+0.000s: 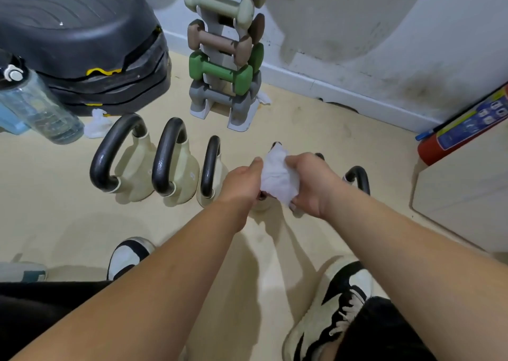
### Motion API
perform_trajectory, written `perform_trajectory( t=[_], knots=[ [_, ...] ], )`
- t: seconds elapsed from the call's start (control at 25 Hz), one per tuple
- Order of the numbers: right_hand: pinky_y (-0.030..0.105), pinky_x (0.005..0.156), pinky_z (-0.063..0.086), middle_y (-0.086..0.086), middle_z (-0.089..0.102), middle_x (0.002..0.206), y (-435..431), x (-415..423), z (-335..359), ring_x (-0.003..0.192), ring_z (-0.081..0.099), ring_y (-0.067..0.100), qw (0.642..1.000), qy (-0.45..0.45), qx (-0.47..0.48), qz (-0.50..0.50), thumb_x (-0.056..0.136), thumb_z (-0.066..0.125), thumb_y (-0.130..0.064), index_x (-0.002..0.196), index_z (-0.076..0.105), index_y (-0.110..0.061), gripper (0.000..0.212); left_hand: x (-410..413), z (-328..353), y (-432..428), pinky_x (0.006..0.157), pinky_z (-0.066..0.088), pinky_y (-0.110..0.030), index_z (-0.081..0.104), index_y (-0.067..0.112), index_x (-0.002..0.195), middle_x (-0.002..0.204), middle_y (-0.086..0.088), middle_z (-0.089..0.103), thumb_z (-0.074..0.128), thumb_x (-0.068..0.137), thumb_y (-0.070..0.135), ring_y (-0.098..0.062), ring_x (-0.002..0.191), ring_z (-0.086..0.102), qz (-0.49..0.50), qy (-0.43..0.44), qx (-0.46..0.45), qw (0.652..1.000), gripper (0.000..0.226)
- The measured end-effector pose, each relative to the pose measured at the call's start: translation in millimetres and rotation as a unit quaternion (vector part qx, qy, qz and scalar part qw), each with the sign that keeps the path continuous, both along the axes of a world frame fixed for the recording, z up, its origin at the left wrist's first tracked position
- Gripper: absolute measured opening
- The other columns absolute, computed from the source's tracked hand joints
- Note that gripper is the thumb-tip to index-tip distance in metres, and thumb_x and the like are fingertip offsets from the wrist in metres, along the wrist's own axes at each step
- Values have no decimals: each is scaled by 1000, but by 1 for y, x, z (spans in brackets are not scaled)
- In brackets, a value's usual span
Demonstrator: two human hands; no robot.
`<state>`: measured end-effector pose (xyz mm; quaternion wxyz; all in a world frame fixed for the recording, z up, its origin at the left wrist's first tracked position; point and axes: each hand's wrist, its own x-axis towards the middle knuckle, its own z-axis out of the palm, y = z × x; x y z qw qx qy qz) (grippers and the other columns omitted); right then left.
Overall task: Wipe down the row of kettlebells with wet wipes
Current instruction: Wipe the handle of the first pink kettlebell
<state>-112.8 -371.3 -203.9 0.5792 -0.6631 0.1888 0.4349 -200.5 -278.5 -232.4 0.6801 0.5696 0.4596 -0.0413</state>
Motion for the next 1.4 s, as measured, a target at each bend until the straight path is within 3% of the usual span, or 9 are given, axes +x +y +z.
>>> perform_trajectory(
  t=[0.12,0.32,0.44,0.56,0.72,0.92,1.04,1.12,1.4],
  knots=[
    [36,62,34,-10,71,121,-8,14,7,92,58,19,993,43,-22,112,82,48,-41,113,58,-32,34,0,12,-4,96,58,-43,72,21,108,105,-8,79,55,90,63,-31,102,75,31,-54,-96,993,48],
    [45,100,49,8,68,118,-25,29,0,106,63,29,958,-156,-111,214,96,44,-49,99,65,-18,38,20,12,-16,81,61,-40,70,11,106,109,-12,76,54,99,9,-32,94,73,5,-22,-76,997,17],
    [43,71,58,18,69,86,-51,62,-2,70,67,33,939,-237,-181,174,100,36,-43,95,63,-4,48,45,10,-30,82,62,-44,61,9,108,106,-11,69,47,100,5,-30,85,68,18,-5,-27,999,17],
    [55,70,63,23,71,88,-74,97,-9,68,73,39,928,-255,-222,160,97,41,-31,91,59,-4,33,68,11,-32,57,44,-26,54,13,108,97,-7,57,42,100,8,-19,67,51,-22,-28,166,986,16],
    [39,69,59,15,63,91,-78,129,-38,73,65,30,948,-213,-178,158,91,51,-28,113,62,7,42,83,-4,-54,68,41,-36,58,16,117,86,-10,59,39,100,16,-33,77,56,-167,-93,448,873,25],
    [30,61,59,18,75,96,-70,148,-65,70,70,28,981,-137,-103,95,93,50,-29,104,69,-4,33,93,-61,-106,77,48,-36,63,16,94,103,-1,62,36,108,32,-18,90,59,-263,-116,379,880,35],
    [34,68,59,11,74,80,-73,160,-69,64,69,24,981,-125,-105,101,93,49,-29,99,71,-6,33,116,-80,-105,82,55,-38,56,29,113,106,8,60,53,102,32,-12,93,63,-124,-68,307,941,12],
    [39,77,59,10,75,81,-75,164,-72,66,69,24,984,-112,-103,96,93,47,-30,97,73,-6,36,134,-80,-113,89,54,-38,42,29,137,108,17,56,51,103,34,-17,102,63,-120,-16,226,967,35],
    [50,96,55,8,70,92,-72,175,-90,85,66,28,986,-130,-103,-21,83,41,-44,95,67,-9,45,221,-58,-91,69,54,-41,52,0,103,84,-17,61,36,105,10,-32,78,61,-151,165,104,969,19]
  ],
)
